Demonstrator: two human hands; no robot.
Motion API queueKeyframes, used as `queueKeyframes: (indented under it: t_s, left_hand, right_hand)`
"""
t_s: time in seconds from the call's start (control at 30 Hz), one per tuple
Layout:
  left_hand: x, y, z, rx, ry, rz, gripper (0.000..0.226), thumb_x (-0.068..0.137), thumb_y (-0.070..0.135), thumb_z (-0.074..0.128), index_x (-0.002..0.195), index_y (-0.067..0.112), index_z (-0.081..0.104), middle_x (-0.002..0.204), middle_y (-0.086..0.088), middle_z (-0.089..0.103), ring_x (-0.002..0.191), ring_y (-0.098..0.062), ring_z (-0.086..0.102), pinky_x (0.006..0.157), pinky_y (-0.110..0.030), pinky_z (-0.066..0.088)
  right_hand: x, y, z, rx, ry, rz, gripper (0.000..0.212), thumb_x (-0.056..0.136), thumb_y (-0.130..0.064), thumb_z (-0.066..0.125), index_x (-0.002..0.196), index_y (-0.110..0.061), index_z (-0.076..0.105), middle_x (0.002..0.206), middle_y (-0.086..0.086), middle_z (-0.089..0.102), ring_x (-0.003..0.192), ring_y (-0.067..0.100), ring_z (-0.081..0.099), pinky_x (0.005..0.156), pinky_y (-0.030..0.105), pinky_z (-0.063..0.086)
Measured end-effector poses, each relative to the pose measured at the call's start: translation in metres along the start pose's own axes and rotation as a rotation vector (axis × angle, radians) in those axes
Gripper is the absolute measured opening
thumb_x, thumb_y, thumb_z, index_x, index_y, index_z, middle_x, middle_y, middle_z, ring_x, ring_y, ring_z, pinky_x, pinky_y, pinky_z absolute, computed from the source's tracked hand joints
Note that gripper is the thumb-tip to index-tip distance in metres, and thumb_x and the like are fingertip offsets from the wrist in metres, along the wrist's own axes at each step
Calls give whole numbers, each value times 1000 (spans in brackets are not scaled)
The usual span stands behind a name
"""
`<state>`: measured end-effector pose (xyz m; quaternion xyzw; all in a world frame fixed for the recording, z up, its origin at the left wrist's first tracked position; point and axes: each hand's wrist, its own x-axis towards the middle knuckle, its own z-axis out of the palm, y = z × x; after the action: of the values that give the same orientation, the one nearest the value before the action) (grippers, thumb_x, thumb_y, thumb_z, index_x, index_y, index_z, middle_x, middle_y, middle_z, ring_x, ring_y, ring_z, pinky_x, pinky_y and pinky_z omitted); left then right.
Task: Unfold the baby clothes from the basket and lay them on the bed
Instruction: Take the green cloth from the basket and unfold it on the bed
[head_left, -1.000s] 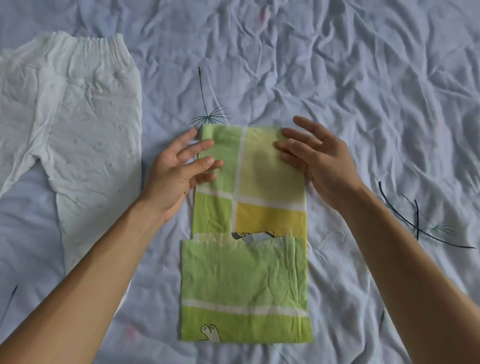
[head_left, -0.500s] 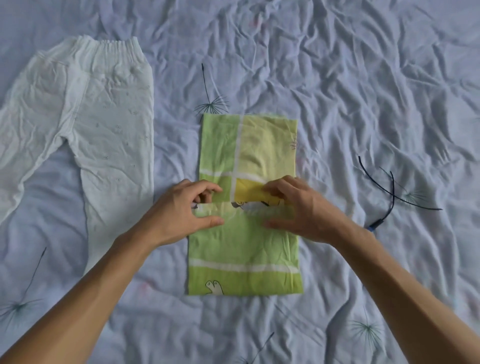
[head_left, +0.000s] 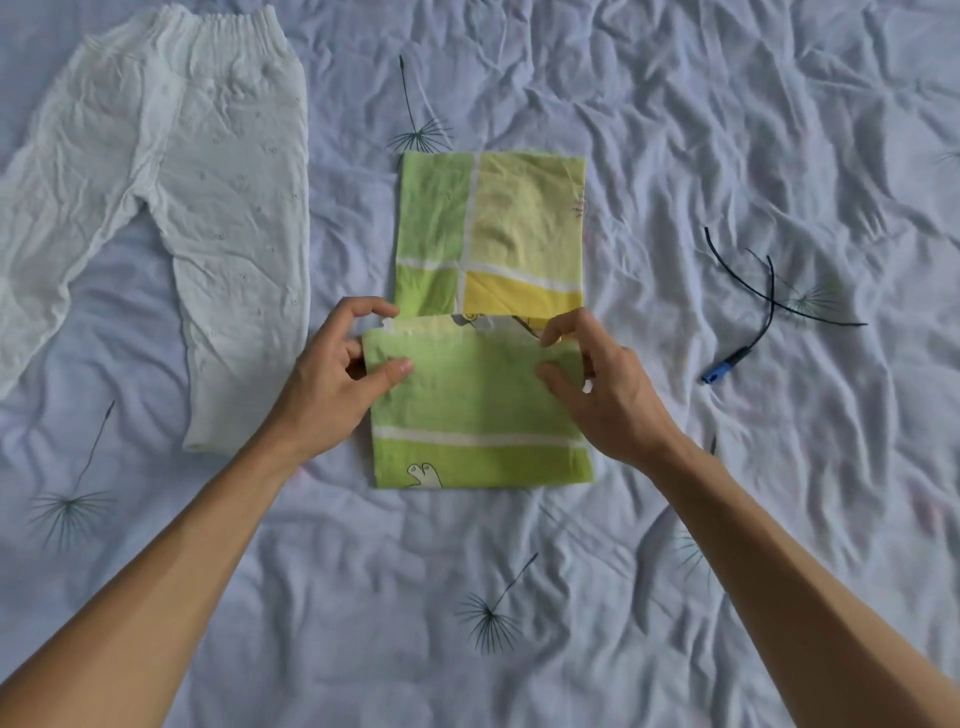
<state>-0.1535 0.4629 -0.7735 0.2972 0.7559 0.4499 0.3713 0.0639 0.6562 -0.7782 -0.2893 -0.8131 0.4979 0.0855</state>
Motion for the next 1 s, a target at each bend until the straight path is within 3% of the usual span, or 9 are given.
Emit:
queueKeyframes:
  t_s: [0.13, 0.2, 0.3, 0.37, 0.43, 0.57, 0.73, 0.87, 1.0]
  left_hand:
    - [-19, 7, 3, 88, 98, 38, 32, 88, 33, 73, 111, 49, 59, 93, -13, 74, 83, -40, 68, 81, -51, 54]
    - [-27, 13, 4, 59, 128, 70, 25, 89, 34, 71, 106, 49, 61, 98, -1, 74, 85, -27, 71, 82, -45, 55]
    - [-39, 21, 8, -44, 100, 83, 18, 91, 26, 68, 95, 44, 69, 87, 2, 73, 78, -15, 66, 76, -31, 51]
    - [-49, 20, 9, -39, 88, 94, 15, 91, 25, 68, 92, 40, 73, 83, 5, 72, 68, -27, 56, 72, -31, 47]
    - [-62, 18, 7, -49, 69, 85, 12, 91, 27, 69, 96, 36, 74, 92, 9, 74, 71, -38, 55, 74, -38, 46]
    - [-91, 16, 4, -174, -10, 39, 17, 87, 24, 73, 99, 36, 77, 103, 9, 77, 90, -15, 68, 88, -43, 54]
    - [-129, 3, 2, -253, -145, -9, 26, 81, 19, 79, 102, 32, 78, 106, 0, 80, 96, -14, 76, 85, -25, 60]
    - [-154, -11, 13, -232, -175, -53, 29, 79, 14, 83, 99, 35, 79, 105, -3, 80, 93, -16, 77, 87, -29, 62]
    - [-174, -27, 23, -111, -148, -52, 32, 84, 4, 80, 100, 31, 77, 103, -13, 78, 92, -23, 74, 90, -35, 58]
  right_hand:
    - [-13, -10, 0, 57, 101, -56, 25, 96, -4, 59, 105, -27, 53, 81, -27, 57, 61, 10, 46, 56, 13, 35]
    - [-19, -16, -1, 57, 94, -77, 23, 95, 1, 57, 104, -20, 53, 88, -32, 60, 66, 5, 51, 60, 10, 36]
    - [-27, -23, -3, 41, 44, -39, 28, 91, 8, 55, 96, -18, 64, 93, -19, 67, 79, -6, 56, 73, 11, 39]
    - [-36, -29, -5, 59, 21, 16, 34, 92, 7, 55, 102, -21, 73, 106, -19, 70, 100, -19, 57, 86, 9, 43]
    - [-50, -36, -5, 140, 16, 61, 33, 93, 1, 61, 110, -23, 75, 120, -16, 68, 118, -15, 56, 97, 13, 46]
    - [-89, -48, 4, 239, 69, 112, 25, 85, -14, 81, 104, -28, 76, 111, -2, 76, 100, 10, 72, 91, 33, 58]
    - [-142, -55, 28, 323, 123, 175, 25, 82, -6, 82, 92, -29, 77, 108, -3, 78, 102, 20, 74, 95, 47, 57]
    - [-177, -45, 47, 353, 135, 232, 24, 84, -2, 79, 89, -25, 77, 110, 3, 77, 104, 11, 73, 97, 42, 57]
    - [-205, -29, 57, 171, 125, 228, 23, 84, -15, 80, 84, -37, 78, 89, -4, 78, 83, 15, 71, 80, 32, 53]
